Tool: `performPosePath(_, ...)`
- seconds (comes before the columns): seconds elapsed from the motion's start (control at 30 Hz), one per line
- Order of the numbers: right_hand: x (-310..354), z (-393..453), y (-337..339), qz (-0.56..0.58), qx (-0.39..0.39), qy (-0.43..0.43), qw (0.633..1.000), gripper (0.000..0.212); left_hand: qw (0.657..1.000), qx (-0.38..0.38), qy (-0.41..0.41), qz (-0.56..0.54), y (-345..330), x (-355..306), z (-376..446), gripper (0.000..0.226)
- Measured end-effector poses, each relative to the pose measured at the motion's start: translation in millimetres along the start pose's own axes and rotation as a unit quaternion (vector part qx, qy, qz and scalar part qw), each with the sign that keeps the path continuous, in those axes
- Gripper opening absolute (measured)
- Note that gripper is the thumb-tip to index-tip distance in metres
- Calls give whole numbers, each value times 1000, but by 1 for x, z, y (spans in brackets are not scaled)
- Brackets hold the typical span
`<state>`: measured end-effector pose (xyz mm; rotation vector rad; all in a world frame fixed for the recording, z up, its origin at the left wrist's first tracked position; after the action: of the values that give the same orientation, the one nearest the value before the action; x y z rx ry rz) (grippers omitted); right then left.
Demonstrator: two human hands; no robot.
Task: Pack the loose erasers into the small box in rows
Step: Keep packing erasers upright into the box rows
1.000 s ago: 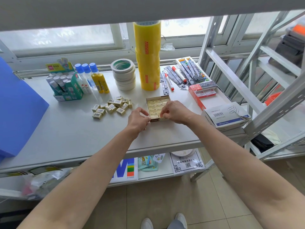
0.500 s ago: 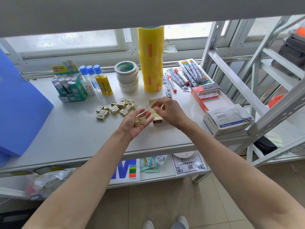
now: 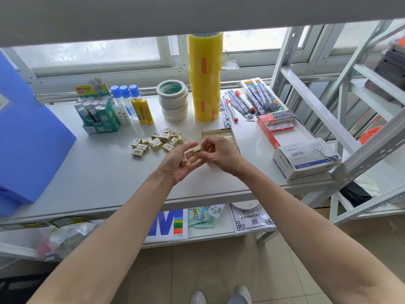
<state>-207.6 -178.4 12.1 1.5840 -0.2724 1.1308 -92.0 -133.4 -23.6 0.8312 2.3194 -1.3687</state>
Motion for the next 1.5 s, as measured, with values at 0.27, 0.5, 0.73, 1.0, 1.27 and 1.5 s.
performPosePath(0.27,-23,-9,15,221,-50,-105,968,14,990,-26,14,141,-6,11,2,16)
performPosePath(0.5,-31,-15,28,151,-42,-87,984,29,981,3,-15,195,-20,16,5,12)
performPosePath(0.73,-25,-21,49,-34,-22,-12,999,24,962,-2,-33,271,-30,20,13,18)
performPosePath(1.0,-44,-15,81,-190,-42,-45,980,25,907,-114,-125,385,-19,4,21,28)
performPosePath(1.27,-42,-5,70,-271,52,-40,960,25,874,-142,-110,452,-3,14,35,36)
performPosePath(1.5,-37,1,63,-291,83,-42,952,20,871,-143,-109,457,-2,14,39,34)
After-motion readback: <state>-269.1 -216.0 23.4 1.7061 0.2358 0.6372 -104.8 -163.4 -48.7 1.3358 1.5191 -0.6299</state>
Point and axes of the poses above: each hand's wrist, its own z-axis towards the middle knuckle, its own y-axis out of the back of the hand, x = y × z, the point moved 6 cm from there along z, towards the middle knuckle, and after that the axes turned 5 degrees about -z, right-handed, at the moved point
